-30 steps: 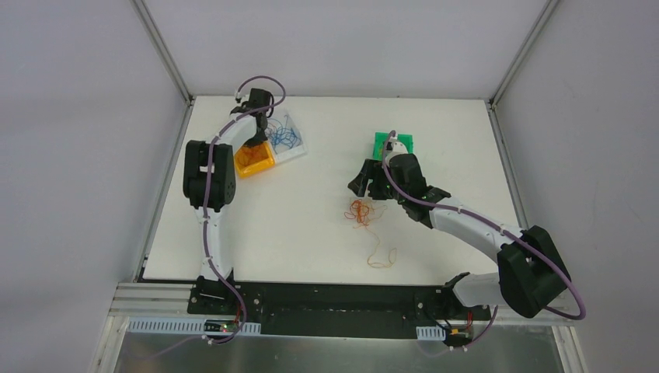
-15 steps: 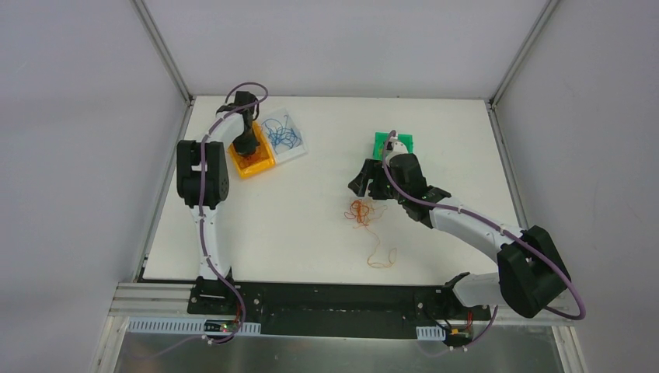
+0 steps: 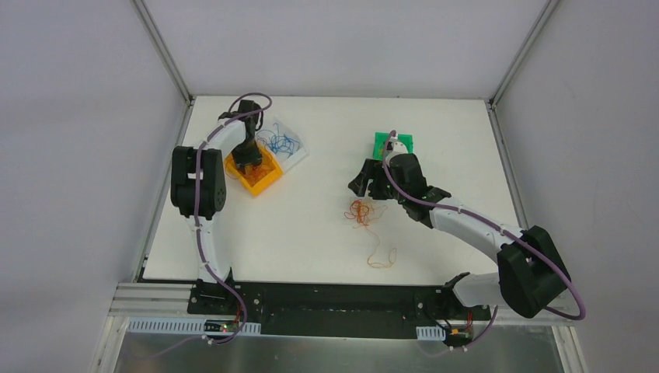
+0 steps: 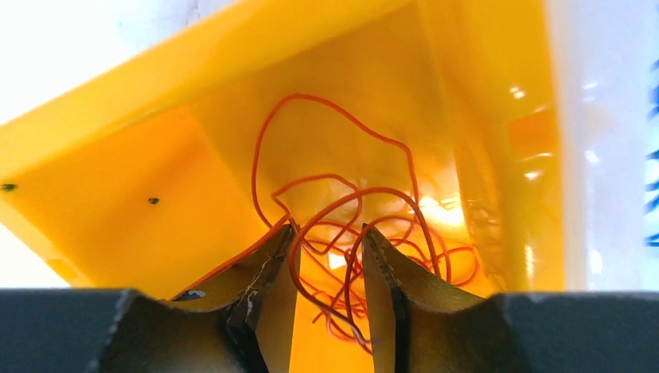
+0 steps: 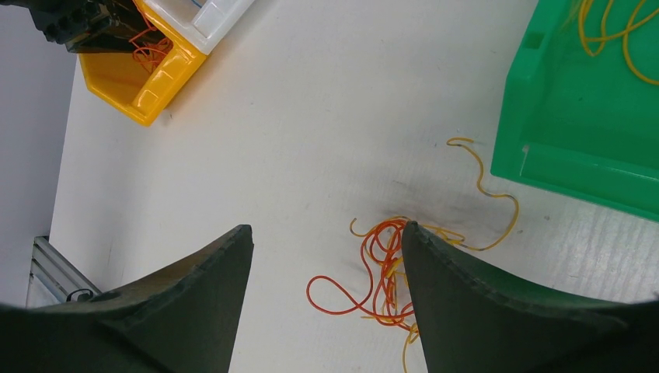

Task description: Untangle the cables

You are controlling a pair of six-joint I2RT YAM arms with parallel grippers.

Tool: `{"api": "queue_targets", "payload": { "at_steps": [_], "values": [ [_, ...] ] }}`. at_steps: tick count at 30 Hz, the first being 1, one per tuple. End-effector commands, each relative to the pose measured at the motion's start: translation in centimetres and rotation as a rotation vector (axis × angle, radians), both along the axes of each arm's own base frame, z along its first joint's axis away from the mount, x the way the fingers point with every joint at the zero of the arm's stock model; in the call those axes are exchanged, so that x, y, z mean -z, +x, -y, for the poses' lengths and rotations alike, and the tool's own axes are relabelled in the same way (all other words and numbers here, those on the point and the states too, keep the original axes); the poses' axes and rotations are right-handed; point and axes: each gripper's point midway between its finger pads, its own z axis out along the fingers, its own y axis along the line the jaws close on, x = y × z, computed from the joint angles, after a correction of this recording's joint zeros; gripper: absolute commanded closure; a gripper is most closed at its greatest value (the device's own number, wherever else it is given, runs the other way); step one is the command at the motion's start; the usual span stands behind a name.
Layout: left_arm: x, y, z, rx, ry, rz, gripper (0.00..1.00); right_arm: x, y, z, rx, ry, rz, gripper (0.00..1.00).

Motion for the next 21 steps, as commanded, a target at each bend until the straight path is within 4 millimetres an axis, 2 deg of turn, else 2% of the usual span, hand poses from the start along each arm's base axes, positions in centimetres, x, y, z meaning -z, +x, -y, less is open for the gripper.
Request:
{"api": "queue_targets", "payload": {
  "at_steps": [1, 5, 10, 16, 21],
  "values": [
    [-6.5, 1.7, -0.2, 0.004, 0.004, 0.144, 0.62, -2.3, 0.5, -0.5, -0.004, 0.055, 0.057, 0.27],
    [-9.2, 2.3, -0.8, 0.002, 0.036, 0.196, 0.53, -2.5, 0.6, -0.3, 0.002, 0.052, 0.062, 0.27],
    [-11.1, 2.1, -1.1, 0.002, 0.048, 0.216, 0.5, -2.5, 0.5, -0.4, -0.002, 0.053, 0.061, 0.27],
    [-12.6, 1.3, 0.7, 0.037, -0.046, 0.26, 0.42, -2.4, 0.6, -0.4, -0.004, 0.053, 0.057, 0.27],
    [-13.4, 2.7, 2.0, 0.102, -0.088, 0.315, 0.37, -2.2, 0.5, -0.6, -0.009, 0.053, 0.049, 0.27]
  ]
}}
